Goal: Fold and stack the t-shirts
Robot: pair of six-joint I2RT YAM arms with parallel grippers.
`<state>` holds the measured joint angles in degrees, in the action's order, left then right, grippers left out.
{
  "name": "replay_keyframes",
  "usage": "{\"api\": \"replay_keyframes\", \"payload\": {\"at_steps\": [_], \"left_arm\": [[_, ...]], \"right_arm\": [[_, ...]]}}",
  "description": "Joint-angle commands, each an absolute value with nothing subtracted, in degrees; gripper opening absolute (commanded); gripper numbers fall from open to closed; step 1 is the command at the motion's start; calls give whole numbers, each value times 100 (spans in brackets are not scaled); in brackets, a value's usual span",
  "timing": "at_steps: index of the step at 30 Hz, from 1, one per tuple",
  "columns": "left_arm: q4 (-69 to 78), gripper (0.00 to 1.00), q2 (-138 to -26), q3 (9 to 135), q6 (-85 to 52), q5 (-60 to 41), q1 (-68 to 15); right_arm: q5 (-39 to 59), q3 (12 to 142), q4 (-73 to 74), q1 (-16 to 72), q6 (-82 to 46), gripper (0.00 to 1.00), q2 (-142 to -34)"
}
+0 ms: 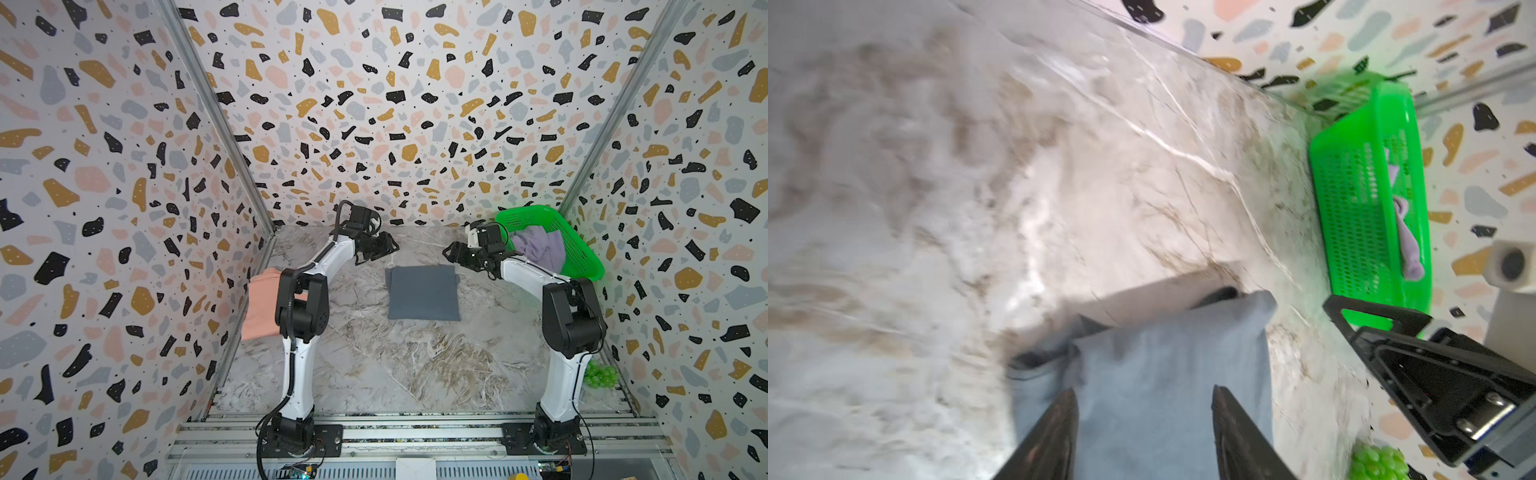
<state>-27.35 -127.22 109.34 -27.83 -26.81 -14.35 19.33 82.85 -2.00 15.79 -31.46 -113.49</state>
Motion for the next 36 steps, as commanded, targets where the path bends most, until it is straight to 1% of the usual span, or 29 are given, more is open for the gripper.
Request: {"api": "replay_keyframes", "payload": {"at_steps": [1,3,4,7,11,15,19,20,21,23,26,27,29,30,32,33,35,36], "left_arm": [[-2850,55,-12301,10837,-2739,-2465,-1441],[-2857,58,-12043,10423,-2607,-2488,-1441],[-2850,64,-11859,10121,-2531,-2496,-1450],[-2641,69,-11243,9034,-2412,-2467,-1483],[-2341,75,-10449,7558,-2399,-2659,-1553],[-1928,76,-9889,6350,-2597,-2862,-1722],[-1460,76,-9787,5721,-2846,-3062,-1919],[-1278,76,-9811,5627,-2946,-3150,-1961],[-1144,76,-9847,5563,-3039,-3194,-1988],[-975,75,-9958,5515,-3165,-3238,-2014],[-724,69,-10109,5510,-3357,-3303,-2028],[-642,60,-10161,5548,-3428,-3357,-2022],[-566,49,-10267,5693,-3530,-3505,-2025],[-594,38,-10299,5790,-3542,-3494,-2030],[-734,22,-10336,5988,-3548,-3486,-2024],[-786,15,-10332,6072,-3582,-3527,-2024],[-832,7,-10272,6163,-3669,-3656,-2032],[-887,1,-10221,6221,-3706,-3699,-2039]], "right_arm": [[2125,8234,-248,1647,-2879,73,-10771],[2082,7898,-381,1747,-2759,71,-10517],[1981,7710,-462,1843,-2679,71,-10359],[1482,7134,-514,2237,-2525,71,-9944],[1223,6403,-206,2762,-2694,74,-9574],[1443,5716,304,2975,-3231,78,-9397],[1444,5432,513,3077,-3228,81,-9380],[1426,5392,546,3124,-3086,85,-9376],[1335,5366,534,3171,-2963,92,-9345],[1268,5331,521,3222,-2717,94,-9279],[1080,5249,631,3311,-2322,94,-9107],[939,5209,676,3385,-2148,94,-9041],[677,5122,799,3544,-1749,93,-8944],[505,5069,867,3650,-1498,92,-8909],[156,4962,1033,3895,-1029,92,-8880],[-8,4947,1101,4031,-839,92,-8893],[-157,4952,1206,4249,-530,92,-8953],[-185,4949,1293,4348,-403,92,-8997]]}}
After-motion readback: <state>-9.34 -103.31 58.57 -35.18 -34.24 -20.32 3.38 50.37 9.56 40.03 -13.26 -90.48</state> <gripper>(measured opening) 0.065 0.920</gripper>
